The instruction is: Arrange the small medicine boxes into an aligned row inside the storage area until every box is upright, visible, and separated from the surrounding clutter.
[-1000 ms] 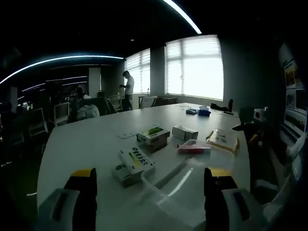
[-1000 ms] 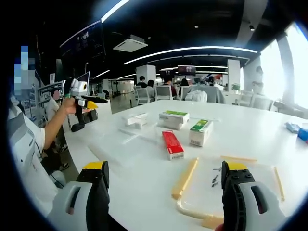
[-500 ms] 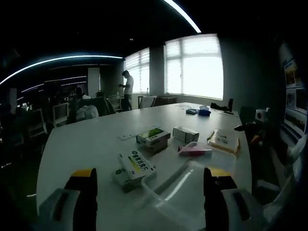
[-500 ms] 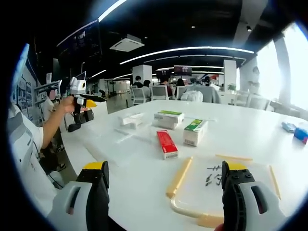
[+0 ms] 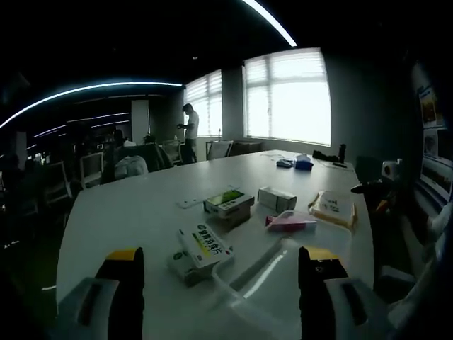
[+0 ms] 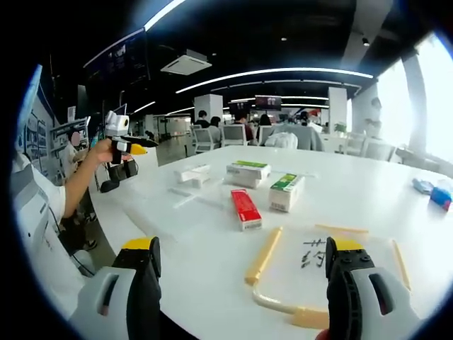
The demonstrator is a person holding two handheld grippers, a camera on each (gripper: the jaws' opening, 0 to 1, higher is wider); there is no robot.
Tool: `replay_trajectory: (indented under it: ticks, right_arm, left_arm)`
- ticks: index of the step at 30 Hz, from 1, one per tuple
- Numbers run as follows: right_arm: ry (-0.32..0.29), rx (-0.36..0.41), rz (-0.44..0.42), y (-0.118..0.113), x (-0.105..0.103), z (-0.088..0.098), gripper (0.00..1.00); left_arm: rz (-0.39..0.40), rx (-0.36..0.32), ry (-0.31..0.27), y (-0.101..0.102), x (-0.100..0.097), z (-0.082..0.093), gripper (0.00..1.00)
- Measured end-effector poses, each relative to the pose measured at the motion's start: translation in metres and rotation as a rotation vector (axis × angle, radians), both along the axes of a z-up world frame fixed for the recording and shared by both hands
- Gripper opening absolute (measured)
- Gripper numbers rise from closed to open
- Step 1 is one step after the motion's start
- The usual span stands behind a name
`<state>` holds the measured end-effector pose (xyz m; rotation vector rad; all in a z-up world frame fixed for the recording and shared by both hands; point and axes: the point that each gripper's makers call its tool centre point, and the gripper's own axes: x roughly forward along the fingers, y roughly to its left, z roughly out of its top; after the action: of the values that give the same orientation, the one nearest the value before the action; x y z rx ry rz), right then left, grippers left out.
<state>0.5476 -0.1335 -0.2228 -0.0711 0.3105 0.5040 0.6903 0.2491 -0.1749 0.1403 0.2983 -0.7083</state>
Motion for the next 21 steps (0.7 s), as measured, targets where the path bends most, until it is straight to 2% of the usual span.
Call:
replay_trajectory:
  ticks: [12, 21]
  right_arm:
    - [-0.005, 0.006, 0.005, -0.002, -0.0021, 0.0013, 0.95]
    - [-0.004, 0.01, -0.002, -0.0064, -0.0002, -0.0003, 0.95]
  left_arm:
    - [0.003, 0.022, -0.004, -0.0038, 0.0031, 0.0027, 0.9]
    - [0.007, -0.007, -0.013, -0.0089, 0.0076, 0.0086, 0.9]
